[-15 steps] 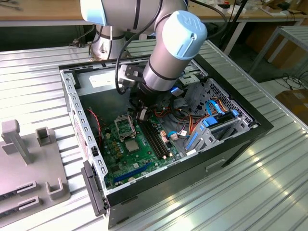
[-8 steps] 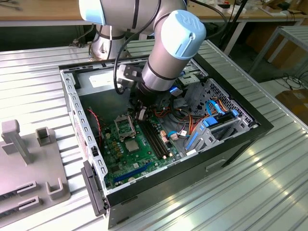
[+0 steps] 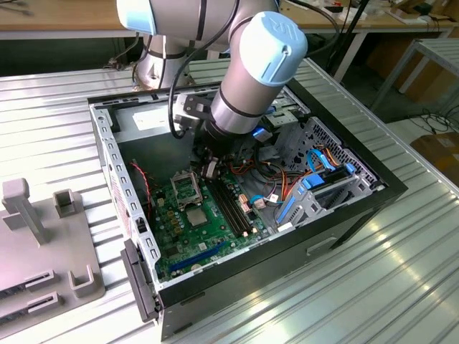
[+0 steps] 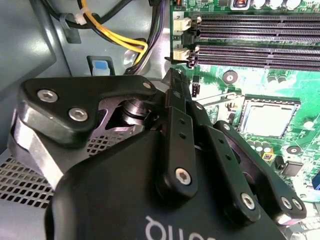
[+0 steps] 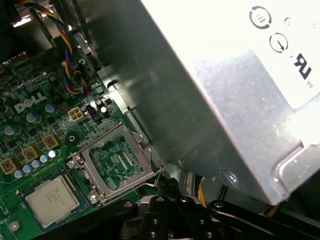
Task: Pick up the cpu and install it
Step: 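Place the cpu into insertion slot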
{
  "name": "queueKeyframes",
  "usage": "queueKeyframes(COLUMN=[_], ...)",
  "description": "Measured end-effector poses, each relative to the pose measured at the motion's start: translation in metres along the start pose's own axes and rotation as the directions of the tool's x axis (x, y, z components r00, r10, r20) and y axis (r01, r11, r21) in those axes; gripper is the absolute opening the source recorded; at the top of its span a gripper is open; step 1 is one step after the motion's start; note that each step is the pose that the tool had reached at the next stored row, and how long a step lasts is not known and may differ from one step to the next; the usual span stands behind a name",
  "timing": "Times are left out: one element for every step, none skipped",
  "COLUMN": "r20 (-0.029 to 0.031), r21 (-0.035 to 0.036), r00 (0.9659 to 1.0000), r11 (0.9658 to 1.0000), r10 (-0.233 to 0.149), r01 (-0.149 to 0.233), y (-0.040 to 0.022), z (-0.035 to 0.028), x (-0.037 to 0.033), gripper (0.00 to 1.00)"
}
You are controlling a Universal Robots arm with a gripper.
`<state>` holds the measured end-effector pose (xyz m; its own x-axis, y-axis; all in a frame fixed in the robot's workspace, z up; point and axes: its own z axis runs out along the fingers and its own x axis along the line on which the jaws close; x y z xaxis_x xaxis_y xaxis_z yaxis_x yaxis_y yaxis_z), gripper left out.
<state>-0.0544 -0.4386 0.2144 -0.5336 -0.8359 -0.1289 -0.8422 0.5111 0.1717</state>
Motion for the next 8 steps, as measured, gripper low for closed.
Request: queueKeyframes(r20=[-0.0001,-0.0006,-0.0009,-0.0013,-0.0016,-0.0018,-0.0024,-0.0034], r21=[0.0000,0.0002,0.0004,0.0007,0.0010,0.0011,0.0015,0.0023], r00=[1.0000,1.0000,1.0000,1.0000,1.0000,1.0000,1.0000,1.0000], r11=[1.0000,1.0000,1.0000,1.0000,1.0000,1.0000,1.0000,1.0000], r10=[0.000,0.000,0.000,0.000,0.000,0.000,0.000,0.000], r01=[0.000,0.000,0.000,0.000,0.000,0.000,0.000,0.000], y=[0.0001,0.0002,0.0003,0.0005,0.0006,0.0008,0.0009,0.0010], z=[-0.0002,-0.0007,-0.0012,-0.0023,-0.0030,-0.0036,-0.0040,-0.0041], x=[0.0000,0.0000,0.0000,-0.0002,-0.0003,-0.0004,-0.0005,-0.0004], gripper=[0.11,0.11,0.11,0.11,0.11,0.11,0.11,0.11])
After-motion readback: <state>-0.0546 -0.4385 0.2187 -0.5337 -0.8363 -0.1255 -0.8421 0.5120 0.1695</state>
